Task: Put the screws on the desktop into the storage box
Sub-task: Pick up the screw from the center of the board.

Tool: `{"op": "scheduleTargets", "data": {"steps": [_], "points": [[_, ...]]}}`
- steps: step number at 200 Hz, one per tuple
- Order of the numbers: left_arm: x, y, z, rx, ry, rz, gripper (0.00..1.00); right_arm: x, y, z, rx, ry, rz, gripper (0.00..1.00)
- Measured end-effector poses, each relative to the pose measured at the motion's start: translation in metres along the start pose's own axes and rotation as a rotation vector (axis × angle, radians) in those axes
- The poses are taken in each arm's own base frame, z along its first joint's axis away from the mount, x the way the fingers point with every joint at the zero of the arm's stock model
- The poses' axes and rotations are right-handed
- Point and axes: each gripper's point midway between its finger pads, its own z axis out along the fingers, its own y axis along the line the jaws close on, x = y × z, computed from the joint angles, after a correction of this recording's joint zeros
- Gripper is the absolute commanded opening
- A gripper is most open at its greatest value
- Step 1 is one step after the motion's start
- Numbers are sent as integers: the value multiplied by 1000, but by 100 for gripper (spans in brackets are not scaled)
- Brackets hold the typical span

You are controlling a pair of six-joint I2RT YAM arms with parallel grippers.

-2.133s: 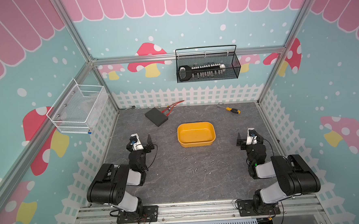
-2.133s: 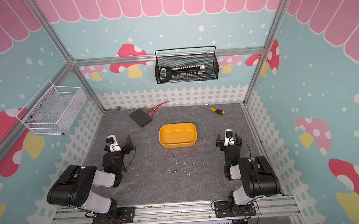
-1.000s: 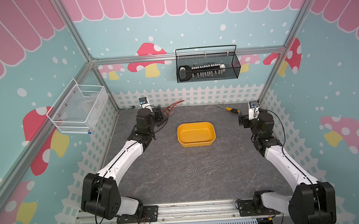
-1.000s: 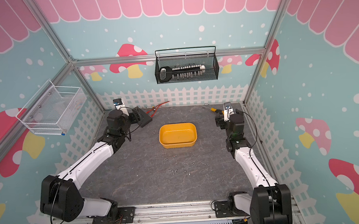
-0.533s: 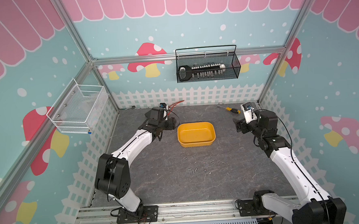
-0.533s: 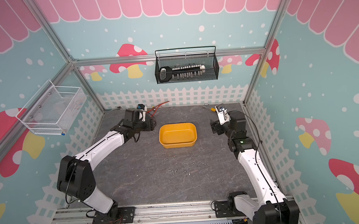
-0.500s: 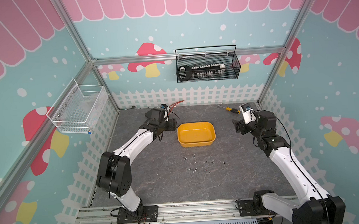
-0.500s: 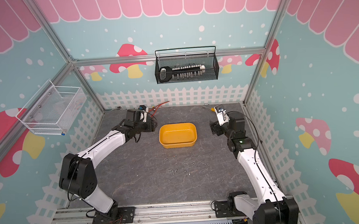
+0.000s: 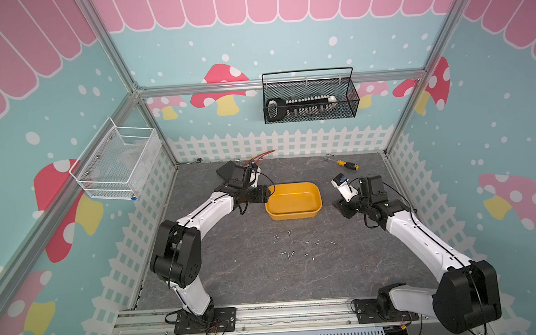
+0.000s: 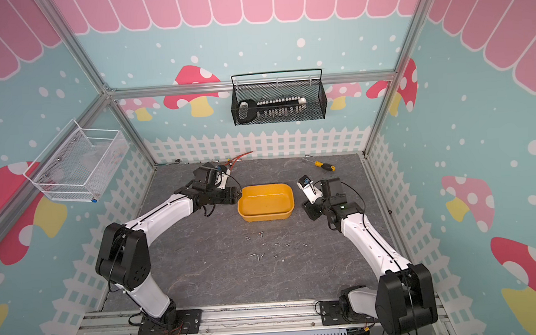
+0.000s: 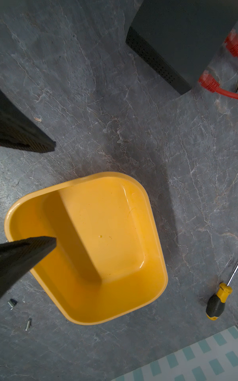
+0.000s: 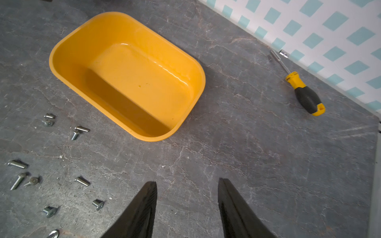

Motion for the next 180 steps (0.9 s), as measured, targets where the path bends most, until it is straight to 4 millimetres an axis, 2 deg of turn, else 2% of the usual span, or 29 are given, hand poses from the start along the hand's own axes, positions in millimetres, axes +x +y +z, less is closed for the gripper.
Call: {"op": "scheduleTargets", "data": {"steps": [26, 50, 102, 135, 149, 180], "points": [[1, 0, 0, -1, 4, -1, 67, 18, 16, 18, -61, 84, -14, 53], [2, 0, 0, -2, 7, -2, 67, 37, 22, 28, -86, 164, -10, 52], [3, 0, 0, -1, 11, -3, 67, 59, 31, 27, -98, 265, -33, 52], [5, -3, 0, 7, 17, -3, 67, 67, 48, 24, -146, 310, -56, 49], [5, -6, 1, 11, 19, 0, 67, 69, 50, 21, -149, 334, -52, 49], [6, -8, 1, 15, 21, 5, 67, 51, 47, 13, -138, 328, 40, 48]]}}
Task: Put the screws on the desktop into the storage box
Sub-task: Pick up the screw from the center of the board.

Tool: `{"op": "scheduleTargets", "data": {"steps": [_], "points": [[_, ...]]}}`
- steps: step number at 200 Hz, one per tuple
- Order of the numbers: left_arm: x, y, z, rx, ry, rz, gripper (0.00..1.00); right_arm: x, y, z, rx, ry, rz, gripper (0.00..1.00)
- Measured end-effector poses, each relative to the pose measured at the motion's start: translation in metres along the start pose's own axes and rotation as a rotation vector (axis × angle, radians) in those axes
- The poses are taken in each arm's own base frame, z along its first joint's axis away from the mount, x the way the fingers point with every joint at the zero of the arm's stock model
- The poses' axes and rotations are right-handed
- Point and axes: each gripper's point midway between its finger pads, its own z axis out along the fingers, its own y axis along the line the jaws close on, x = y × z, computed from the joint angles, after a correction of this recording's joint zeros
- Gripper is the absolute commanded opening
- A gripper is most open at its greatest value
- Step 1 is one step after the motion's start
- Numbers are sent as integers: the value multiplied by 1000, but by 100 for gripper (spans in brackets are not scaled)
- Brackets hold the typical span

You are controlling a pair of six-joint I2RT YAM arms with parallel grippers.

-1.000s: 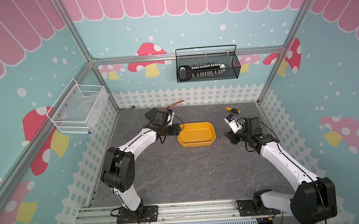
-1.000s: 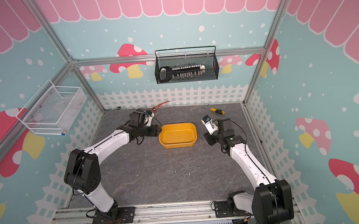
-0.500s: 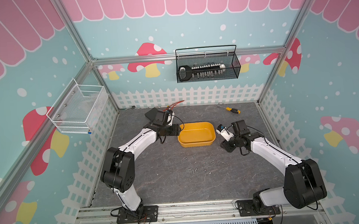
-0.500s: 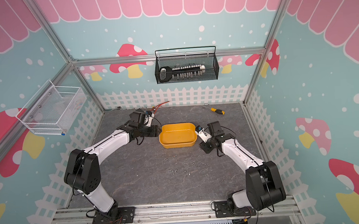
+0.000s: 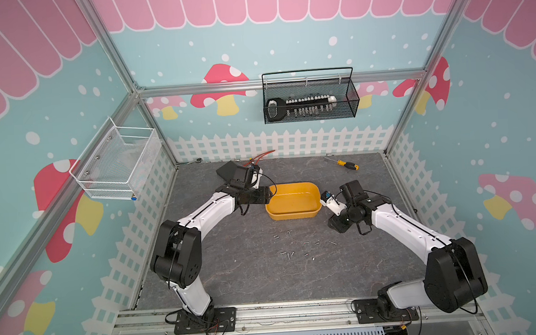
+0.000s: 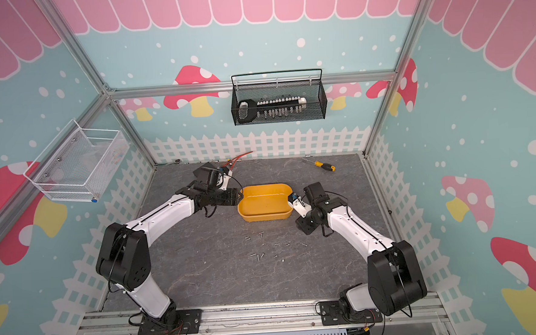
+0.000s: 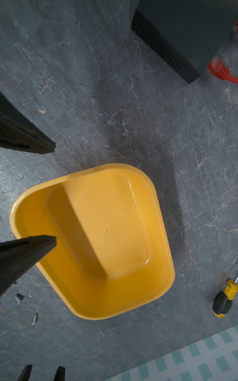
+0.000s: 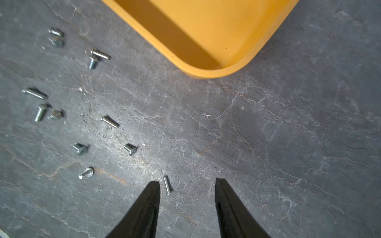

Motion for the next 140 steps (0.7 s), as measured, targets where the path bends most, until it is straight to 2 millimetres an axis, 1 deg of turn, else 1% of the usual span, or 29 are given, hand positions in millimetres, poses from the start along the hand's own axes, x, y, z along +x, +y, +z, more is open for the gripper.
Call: {"op": "scheduleTargets", "data": {"steps": [13, 22, 29, 38, 58, 84, 111, 140], "points": [[0, -1, 0, 1, 0, 1, 67, -14, -3, -8, 5, -19, 68, 44], [0, -1, 0, 1, 0, 1, 67, -21, -5, -11, 7, -26, 119, 44], [0, -1, 0, 1, 1, 1, 67, -25, -6, -12, 13, -28, 151, 45], [0, -1, 0, 1, 1, 1, 67, -24, -5, -12, 17, -20, 192, 45], [0, -1, 0, 1, 1, 2, 67, -11, 4, -8, 7, 22, 270, 45], [0, -1, 0, 1, 1, 2, 67, 15, 17, -7, -3, 70, 367, 45], [1, -1, 0, 1, 2, 1, 67, 37, 25, -6, -11, 95, 444, 46], [2, -1, 0, 0, 7, -3, 67, 62, 33, 4, -17, 150, 489, 47]]}}
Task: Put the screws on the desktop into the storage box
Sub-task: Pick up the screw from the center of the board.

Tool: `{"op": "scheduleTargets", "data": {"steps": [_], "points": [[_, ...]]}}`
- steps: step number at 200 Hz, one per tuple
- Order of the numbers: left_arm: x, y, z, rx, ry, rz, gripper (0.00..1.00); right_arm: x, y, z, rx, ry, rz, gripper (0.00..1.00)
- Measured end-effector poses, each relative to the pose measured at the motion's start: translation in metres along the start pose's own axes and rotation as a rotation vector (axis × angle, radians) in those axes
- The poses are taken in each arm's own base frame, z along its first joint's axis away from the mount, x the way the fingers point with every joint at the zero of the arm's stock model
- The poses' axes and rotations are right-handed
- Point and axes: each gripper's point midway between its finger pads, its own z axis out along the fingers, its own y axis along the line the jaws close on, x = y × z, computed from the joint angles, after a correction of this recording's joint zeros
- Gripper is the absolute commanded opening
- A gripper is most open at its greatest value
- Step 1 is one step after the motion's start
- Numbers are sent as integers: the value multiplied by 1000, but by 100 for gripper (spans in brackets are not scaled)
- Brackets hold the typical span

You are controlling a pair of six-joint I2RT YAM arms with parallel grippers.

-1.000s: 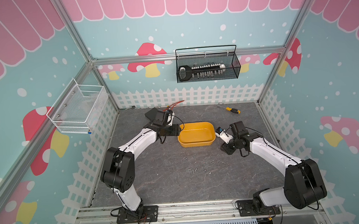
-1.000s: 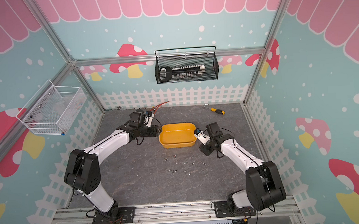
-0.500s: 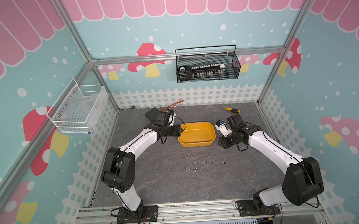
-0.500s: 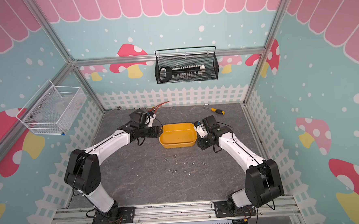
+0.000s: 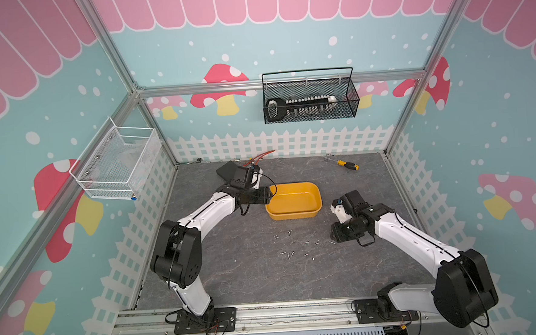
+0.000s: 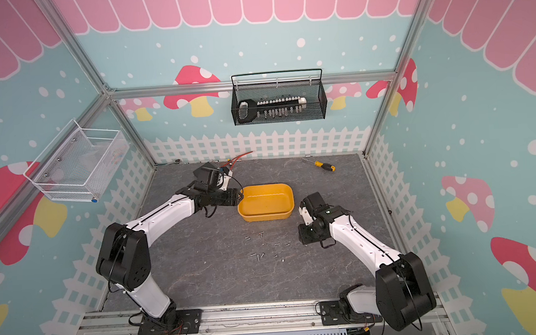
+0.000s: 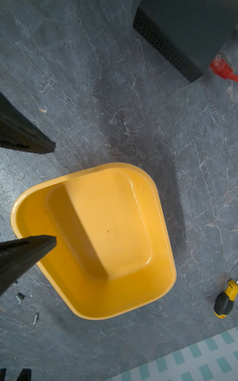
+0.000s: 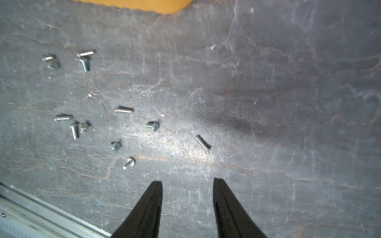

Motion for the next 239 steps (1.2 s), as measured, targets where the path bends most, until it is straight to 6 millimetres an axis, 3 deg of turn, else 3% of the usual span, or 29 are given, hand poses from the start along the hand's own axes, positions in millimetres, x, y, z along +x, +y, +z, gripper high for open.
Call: {"op": "scheduleTargets", "data": {"steps": [82, 239], "points": [[0, 0, 0, 0, 0, 0, 66, 15, -16, 28, 68, 113, 3, 49], [0, -1, 0, 7, 2, 0, 66, 9, -20, 52, 102, 194, -13, 49]]}}
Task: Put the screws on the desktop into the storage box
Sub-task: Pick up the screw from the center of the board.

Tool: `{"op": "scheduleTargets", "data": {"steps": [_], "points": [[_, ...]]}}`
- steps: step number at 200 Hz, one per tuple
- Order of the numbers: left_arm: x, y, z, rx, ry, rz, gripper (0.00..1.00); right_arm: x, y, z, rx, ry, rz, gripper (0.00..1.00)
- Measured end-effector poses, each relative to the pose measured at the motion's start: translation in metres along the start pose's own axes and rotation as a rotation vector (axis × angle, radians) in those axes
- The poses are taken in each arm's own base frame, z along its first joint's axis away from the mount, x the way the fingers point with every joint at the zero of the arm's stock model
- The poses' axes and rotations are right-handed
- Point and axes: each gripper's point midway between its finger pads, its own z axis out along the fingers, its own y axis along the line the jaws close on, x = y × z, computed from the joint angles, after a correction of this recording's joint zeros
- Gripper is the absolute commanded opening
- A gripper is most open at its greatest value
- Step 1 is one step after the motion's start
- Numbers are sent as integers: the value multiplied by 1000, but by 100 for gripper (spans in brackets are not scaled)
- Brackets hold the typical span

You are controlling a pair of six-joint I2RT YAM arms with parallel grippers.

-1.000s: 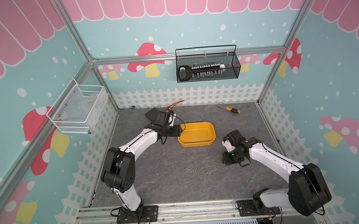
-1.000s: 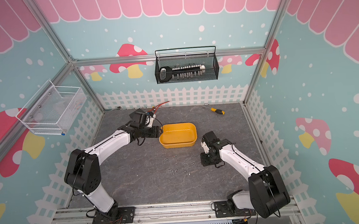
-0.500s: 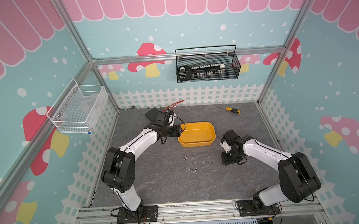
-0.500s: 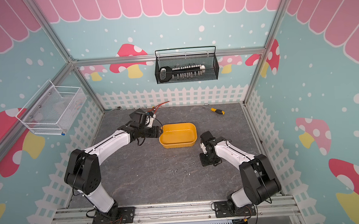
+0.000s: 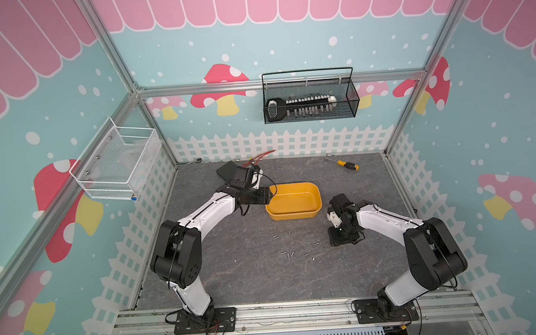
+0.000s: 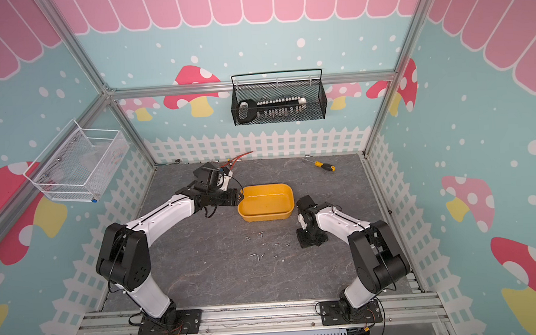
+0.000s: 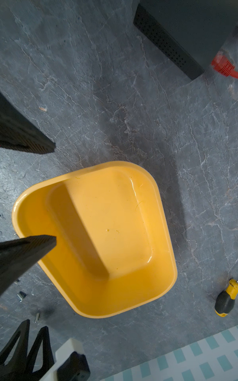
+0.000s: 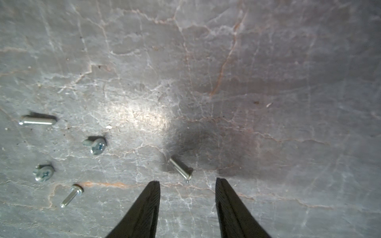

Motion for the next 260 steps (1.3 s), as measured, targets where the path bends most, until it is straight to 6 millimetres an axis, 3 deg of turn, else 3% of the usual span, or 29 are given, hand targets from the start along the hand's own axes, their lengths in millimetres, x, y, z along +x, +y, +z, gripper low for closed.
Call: {"op": "scheduleTargets", "data": {"steps": [58, 84, 123, 187, 260], "points": [[0, 0, 0, 0, 0, 0, 66, 2, -2, 7, 11, 22, 0, 44], [0, 0, 0, 0, 1, 0, 66, 2, -2, 8, 25, 23, -8, 36], [2, 0, 0, -1, 6, -1, 65, 2, -2, 9, 50, 22, -23, 31], [2, 0, 0, -1, 7, -2, 65, -1, 1, 10, 68, 30, -42, 30], [2, 0, 0, -2, 8, -2, 65, -6, 5, 11, 79, 32, -68, 17]]}}
